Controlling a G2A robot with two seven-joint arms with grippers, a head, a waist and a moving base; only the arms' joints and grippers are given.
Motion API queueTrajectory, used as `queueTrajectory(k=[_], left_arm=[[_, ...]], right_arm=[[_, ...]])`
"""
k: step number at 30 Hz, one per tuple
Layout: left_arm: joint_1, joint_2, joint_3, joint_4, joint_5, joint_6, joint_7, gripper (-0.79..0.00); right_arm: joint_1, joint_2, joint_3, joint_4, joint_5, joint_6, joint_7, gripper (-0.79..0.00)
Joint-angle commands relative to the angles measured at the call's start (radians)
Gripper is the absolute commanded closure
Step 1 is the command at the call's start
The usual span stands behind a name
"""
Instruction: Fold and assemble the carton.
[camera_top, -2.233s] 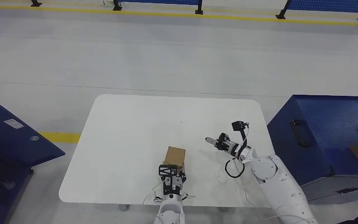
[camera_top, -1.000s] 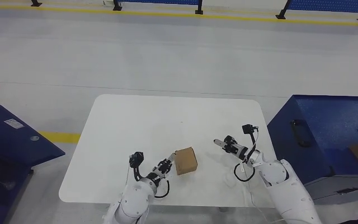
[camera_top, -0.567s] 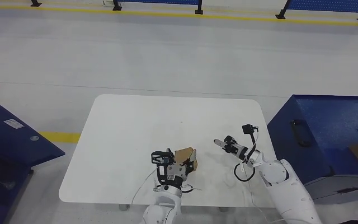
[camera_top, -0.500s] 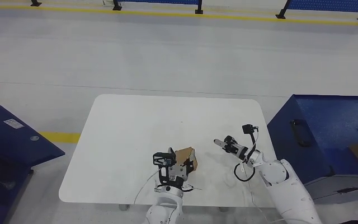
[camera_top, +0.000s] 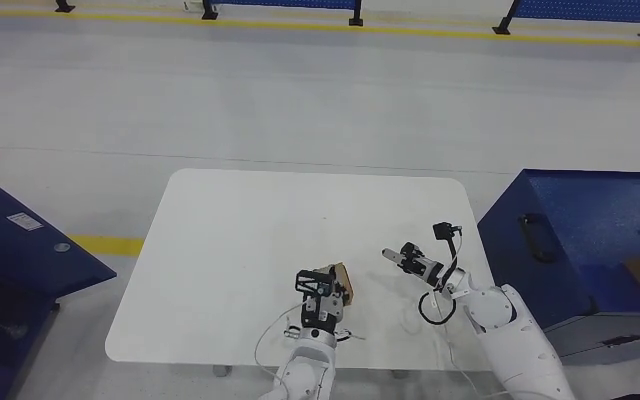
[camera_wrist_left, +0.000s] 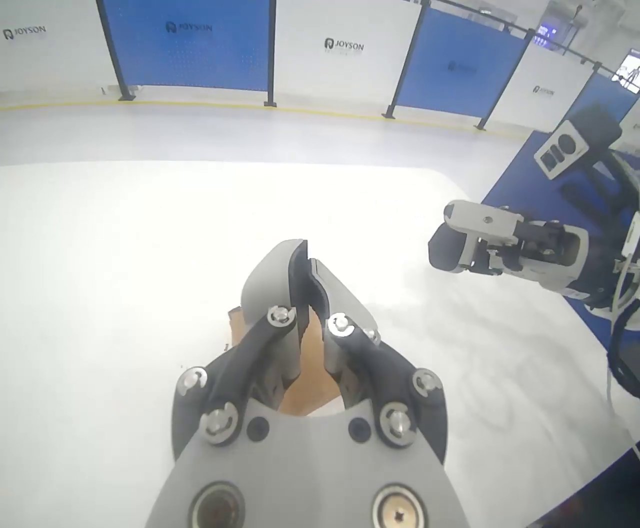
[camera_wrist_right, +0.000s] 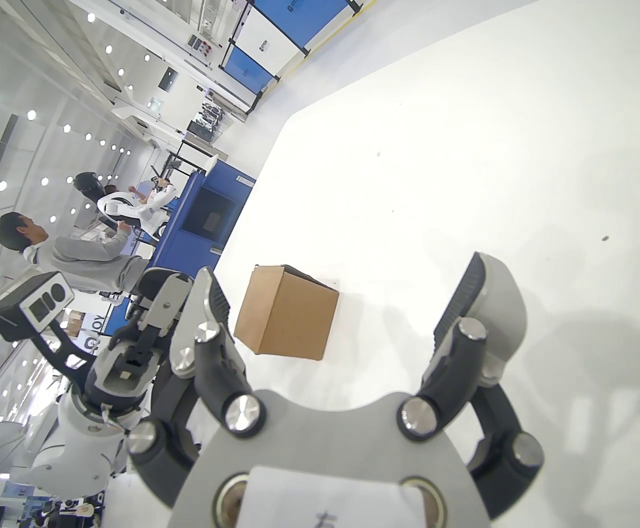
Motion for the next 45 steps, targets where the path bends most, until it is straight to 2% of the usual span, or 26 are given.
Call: queueTrajectory(k=[1,11,18,25,31,39,45], left_arm=[[-0.008,-0.005,0.011,0.02,0.002,0.003,-0.006,0.0],[-0.03,-0.021,0.006,0.086,0.007,0.041,-0.077,0.0],[-0.004,-0.028,0.002,0.05,0.01,0.054,-0.031,0.0],[-0.023,-0.037,0.008,0.101,0.035,0.06,-0.083,0.0],[0.007,-0.041,0.002,0.06,0.03,0.059,-0.001,0.0],[-0.016,-0.05,0.002,0.106,0.055,0.066,-0.047,0.0],[0.005,-0.055,0.001,0.062,0.066,0.076,-0.021,0.0]], right_arm=[[0.0,0.0,0.0,0.0,0.0,0.0,0.0,-0.785],[0.0,0.0,0.0,0.0,0.0,0.0,0.0,-0.785],[0.0,0.0,0.0,0.0,0.0,0.0,0.0,-0.785],[0.0,0.0,0.0,0.0,0.0,0.0,0.0,-0.785],[0.0,0.0,0.0,0.0,0.0,0.0,0.0,-0.785],[0.0,0.0,0.0,0.0,0.0,0.0,0.0,-0.785],[0.0,0.0,0.0,0.0,0.0,0.0,0.0,-0.785]])
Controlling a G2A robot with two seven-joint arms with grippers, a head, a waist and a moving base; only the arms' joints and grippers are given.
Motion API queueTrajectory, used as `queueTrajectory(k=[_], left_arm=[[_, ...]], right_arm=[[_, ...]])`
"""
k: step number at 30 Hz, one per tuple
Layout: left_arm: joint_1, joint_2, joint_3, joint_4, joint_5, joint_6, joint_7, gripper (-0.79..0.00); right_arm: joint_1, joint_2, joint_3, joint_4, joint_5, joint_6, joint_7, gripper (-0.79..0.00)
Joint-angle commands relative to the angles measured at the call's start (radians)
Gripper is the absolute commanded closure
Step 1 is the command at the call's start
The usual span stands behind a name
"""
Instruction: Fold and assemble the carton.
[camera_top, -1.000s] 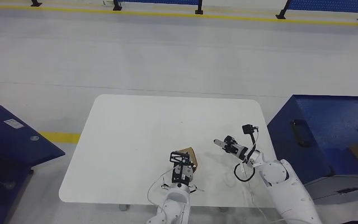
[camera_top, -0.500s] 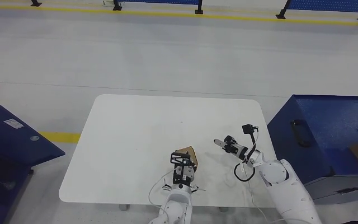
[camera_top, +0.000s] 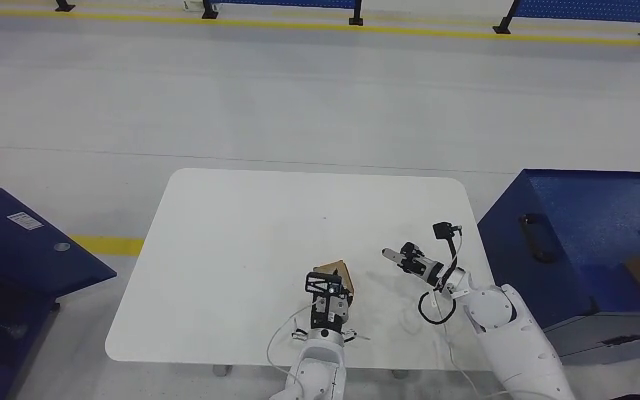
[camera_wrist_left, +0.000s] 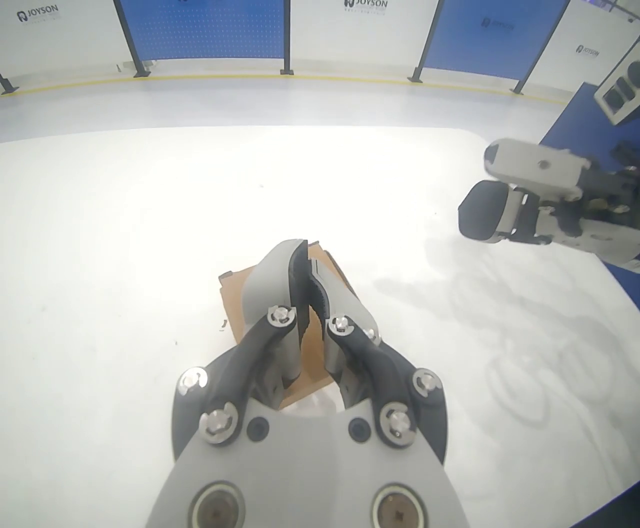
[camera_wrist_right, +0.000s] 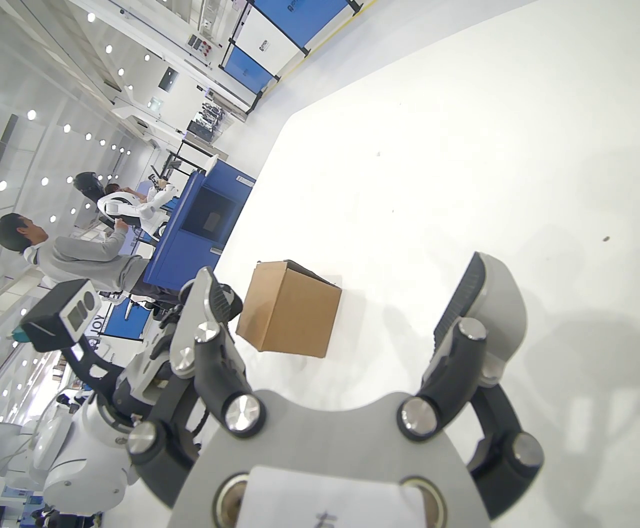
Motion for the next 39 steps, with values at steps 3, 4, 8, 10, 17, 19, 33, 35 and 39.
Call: queueTrajectory(k=[3,4,8,10,17,19,33,35,39], left_arm=[[0.0,-0.001,-0.001,0.016,0.016,-0.009,-0.022,0.0],[-0.004,-0.003,-0.002,0.029,0.018,-0.01,-0.032,0.0],[-0.021,-0.01,-0.001,0.055,0.031,0.01,-0.039,0.0],[-0.016,-0.013,-0.002,0.034,0.019,0.015,-0.02,0.0],[-0.001,-0.014,-0.011,0.025,0.032,-0.009,-0.031,0.0],[-0.012,-0.017,-0.006,0.052,0.043,-0.007,-0.053,0.0],[-0.025,-0.032,-0.018,0.084,0.04,-0.004,-0.054,0.0],[-0.032,-0.037,-0.017,0.087,0.036,0.001,-0.048,0.0],[0.007,-0.032,-0.041,0.004,0.021,-0.01,0.026,0.0]], right_arm=[[0.0,0.0,0.0,0.0,0.0,0.0,0.0,-0.785],[0.0,0.0,0.0,0.0,0.0,0.0,0.0,-0.785],[0.0,0.0,0.0,0.0,0.0,0.0,0.0,-0.785],[0.0,0.0,0.0,0.0,0.0,0.0,0.0,-0.785],[0.0,0.0,0.0,0.0,0.0,0.0,0.0,-0.785],[0.0,0.0,0.0,0.0,0.0,0.0,0.0,-0.785],[0.0,0.0,0.0,0.0,0.0,0.0,0.0,-0.785],[0.0,0.0,0.0,0.0,0.0,0.0,0.0,-0.785],[0.0,0.0,0.0,0.0,0.0,0.0,0.0,-0.785]])
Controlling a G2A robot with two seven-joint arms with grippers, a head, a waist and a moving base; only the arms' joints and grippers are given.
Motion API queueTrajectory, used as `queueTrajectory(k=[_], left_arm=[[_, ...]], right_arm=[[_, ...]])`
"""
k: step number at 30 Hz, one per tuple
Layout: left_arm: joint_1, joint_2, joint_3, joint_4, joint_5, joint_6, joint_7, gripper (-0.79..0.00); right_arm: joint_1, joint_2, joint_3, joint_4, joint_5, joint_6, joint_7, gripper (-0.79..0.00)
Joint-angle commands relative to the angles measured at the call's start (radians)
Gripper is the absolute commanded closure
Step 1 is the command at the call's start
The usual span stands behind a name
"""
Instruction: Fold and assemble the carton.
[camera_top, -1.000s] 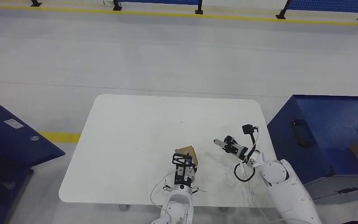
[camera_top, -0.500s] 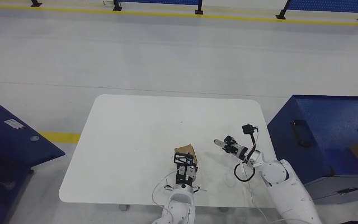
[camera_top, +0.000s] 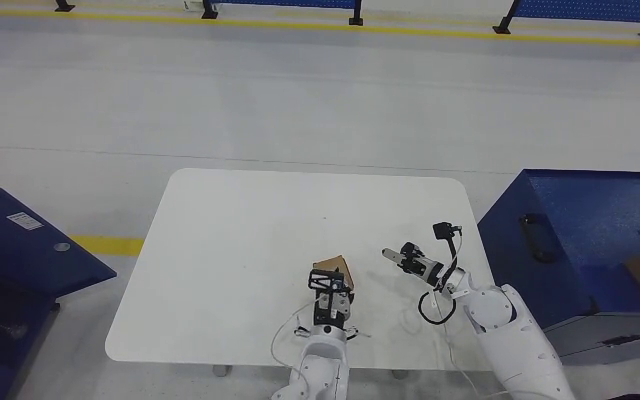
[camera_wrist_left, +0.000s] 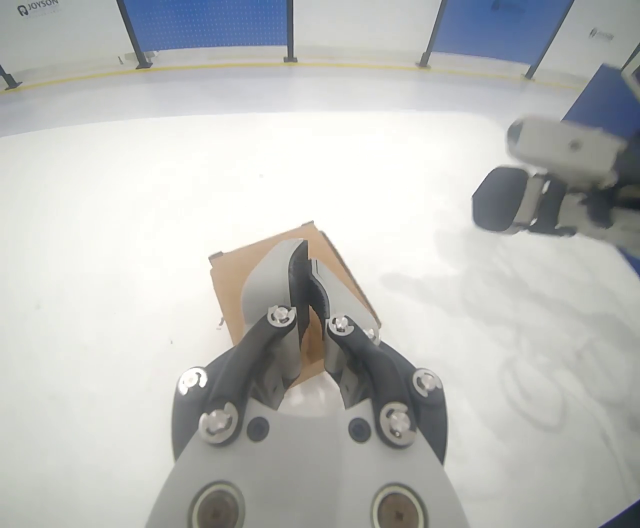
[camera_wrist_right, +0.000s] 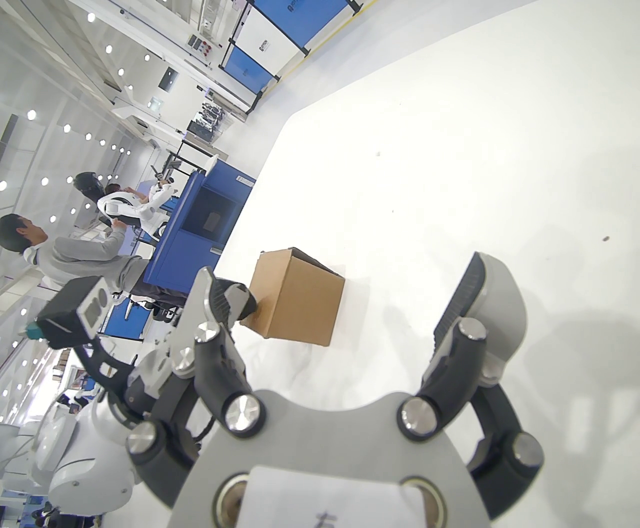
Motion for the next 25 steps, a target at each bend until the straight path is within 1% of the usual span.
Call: queueTrajectory(k=[1,3,5,6,8,9,10,11,12,13,15,16,18,19,22,25], left_arm=[[0.028,0.006,-0.016,-0.051,0.007,-0.005,0.015,0.0],[0.062,0.016,-0.037,-0.114,0.034,-0.017,0.002,0.0],[0.101,0.029,-0.061,-0.187,0.069,-0.055,-0.036,0.0],[0.124,0.038,-0.076,-0.231,0.087,-0.087,-0.063,0.0],[0.174,0.059,-0.109,-0.312,0.141,-0.188,-0.126,-0.006],[0.2,0.07,-0.134,-0.35,0.18,-0.239,-0.166,-0.391],[0.208,0.074,-0.142,-0.366,0.19,-0.252,-0.175,-0.785],[0.208,0.074,-0.142,-0.366,0.19,-0.252,-0.175,-0.785],[0.206,0.074,-0.143,-0.37,0.19,-0.253,-0.177,-0.013],[0.21,0.075,-0.146,-0.38,0.196,-0.267,-0.183,-0.049],[0.209,0.074,-0.143,-0.369,0.192,-0.256,-0.177,-0.162],[0.208,0.074,-0.142,-0.366,0.191,-0.252,-0.175,-0.252],[0.208,0.074,-0.142,-0.365,0.19,-0.251,-0.175,-0.359],[0.208,0.074,-0.142,-0.365,0.19,-0.251,-0.175,-0.438],[0.208,0.074,-0.142,-0.365,0.19,-0.251,-0.175,-0.585],[0.208,0.074,-0.142,-0.365,0.19,-0.251,-0.175,-0.701]], right_arm=[[0.0,0.0,0.0,0.0,0.0,0.0,0.0,-0.785],[0.0,0.0,0.0,0.0,0.0,0.0,0.0,-0.785],[0.0,0.0,0.0,0.0,0.0,0.0,0.0,-0.785],[0.0,0.0,0.0,0.0,0.0,0.0,0.0,-0.785],[0.0,0.0,0.0,0.0,0.0,0.0,0.0,-0.785],[0.0,0.0,0.0,0.0,0.0,0.0,0.0,-0.785],[0.0,0.0,0.0,0.0,0.0,0.0,0.0,-0.785],[0.0,0.0,0.0,0.0,0.0,0.0,0.0,-0.785],[0.0,0.0,0.0,0.0,0.0,0.0,0.0,-0.785],[0.0,0.0,0.0,0.0,0.0,0.0,0.0,-0.784],[0.0,0.0,0.0,0.0,0.0,0.0,0.0,-0.785],[0.0,0.0,0.0,0.0,0.0,0.0,0.0,-0.784],[0.0,0.0,0.0,0.0,0.0,0.0,0.0,-0.785],[0.0,0.0,0.0,0.0,0.0,0.0,0.0,-0.785],[0.0,0.0,0.0,0.0,0.0,0.0,0.0,-0.784],[0.0,0.0,0.0,0.0,0.0,0.0,0.0,-0.784]])
